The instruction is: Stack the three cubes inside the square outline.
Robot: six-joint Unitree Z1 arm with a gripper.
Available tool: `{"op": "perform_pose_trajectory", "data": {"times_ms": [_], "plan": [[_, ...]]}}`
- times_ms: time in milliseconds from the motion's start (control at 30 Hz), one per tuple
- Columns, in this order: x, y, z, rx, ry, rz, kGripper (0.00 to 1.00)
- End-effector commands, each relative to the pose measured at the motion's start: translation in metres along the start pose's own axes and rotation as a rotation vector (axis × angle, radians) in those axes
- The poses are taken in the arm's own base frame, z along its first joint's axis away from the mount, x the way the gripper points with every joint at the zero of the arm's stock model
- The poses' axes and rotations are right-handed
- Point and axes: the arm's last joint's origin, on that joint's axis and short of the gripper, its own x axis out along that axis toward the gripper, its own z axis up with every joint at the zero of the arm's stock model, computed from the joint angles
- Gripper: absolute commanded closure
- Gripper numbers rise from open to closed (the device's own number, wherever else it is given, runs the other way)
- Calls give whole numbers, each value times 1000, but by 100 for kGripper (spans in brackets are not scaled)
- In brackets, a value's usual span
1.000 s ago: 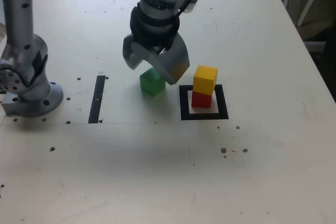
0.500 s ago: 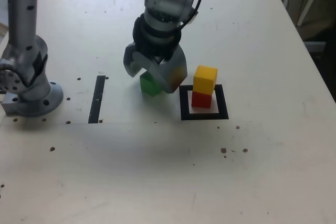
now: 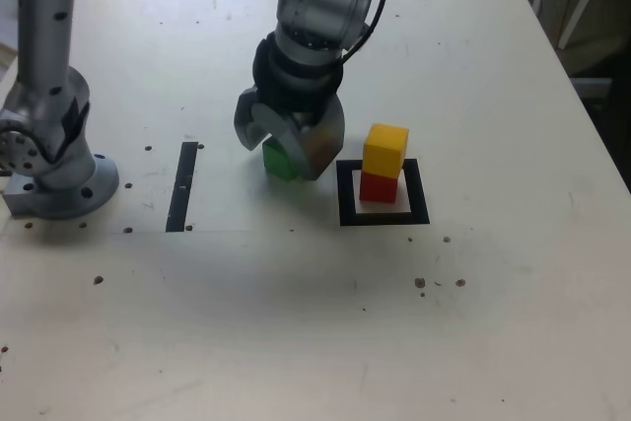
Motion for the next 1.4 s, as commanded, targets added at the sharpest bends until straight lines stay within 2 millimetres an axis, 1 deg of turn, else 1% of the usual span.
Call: {"op": "perform_pose_trajectory", "data": {"times_ms": [0, 100, 200, 533, 733, 867, 1200, 1367], "plan": [[2, 0, 1, -4, 1, -1, 58], [2, 1, 2, -6, -3, 3, 69], [2, 1, 2, -7, -4, 5, 75], [0, 1, 0, -5, 1, 4, 76], [-10, 3, -5, -5, 4, 11, 76], [-29, 8, -11, -6, 8, 30, 76], [-100, 30, -22, 3, -41, 62, 76], [-127, 38, -26, -18, -71, 63, 76]]}}
